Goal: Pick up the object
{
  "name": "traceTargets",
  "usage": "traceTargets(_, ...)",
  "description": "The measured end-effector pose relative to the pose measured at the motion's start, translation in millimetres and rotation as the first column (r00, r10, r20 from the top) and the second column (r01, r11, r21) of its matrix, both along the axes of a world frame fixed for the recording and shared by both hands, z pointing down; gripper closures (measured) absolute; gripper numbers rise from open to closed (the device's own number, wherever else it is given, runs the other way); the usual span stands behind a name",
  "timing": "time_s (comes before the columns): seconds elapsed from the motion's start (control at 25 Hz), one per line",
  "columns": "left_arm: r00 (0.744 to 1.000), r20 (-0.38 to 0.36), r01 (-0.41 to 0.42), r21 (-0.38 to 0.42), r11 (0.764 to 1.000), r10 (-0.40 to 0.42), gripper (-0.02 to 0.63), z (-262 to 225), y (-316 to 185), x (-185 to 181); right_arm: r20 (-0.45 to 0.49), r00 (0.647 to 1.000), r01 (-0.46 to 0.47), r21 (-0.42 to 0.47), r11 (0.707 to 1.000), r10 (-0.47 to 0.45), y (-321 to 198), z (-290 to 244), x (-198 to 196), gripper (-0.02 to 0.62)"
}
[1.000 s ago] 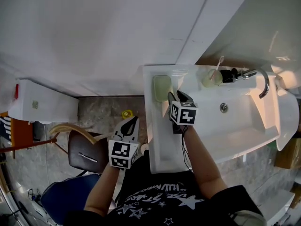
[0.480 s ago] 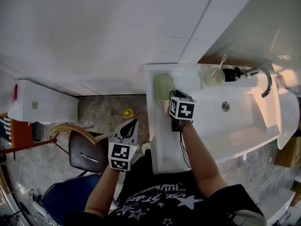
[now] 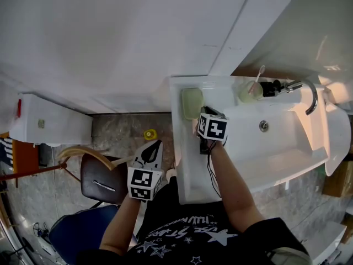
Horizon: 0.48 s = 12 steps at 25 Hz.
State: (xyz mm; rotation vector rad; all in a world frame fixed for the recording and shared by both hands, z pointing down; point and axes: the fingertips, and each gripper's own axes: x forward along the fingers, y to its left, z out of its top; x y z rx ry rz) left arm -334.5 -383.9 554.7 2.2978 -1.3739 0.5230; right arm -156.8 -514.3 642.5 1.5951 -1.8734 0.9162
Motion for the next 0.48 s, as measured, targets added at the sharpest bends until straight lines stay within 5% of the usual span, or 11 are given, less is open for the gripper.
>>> traceTargets(0.48,1.000,0.017,0.025,0.034,0.999,-0.025,0.591,-22.2,9.6,15.1,0.075,0.997,0.005,0.044,0.999,-0.008,10.0,-31.0,15.3,0.561)
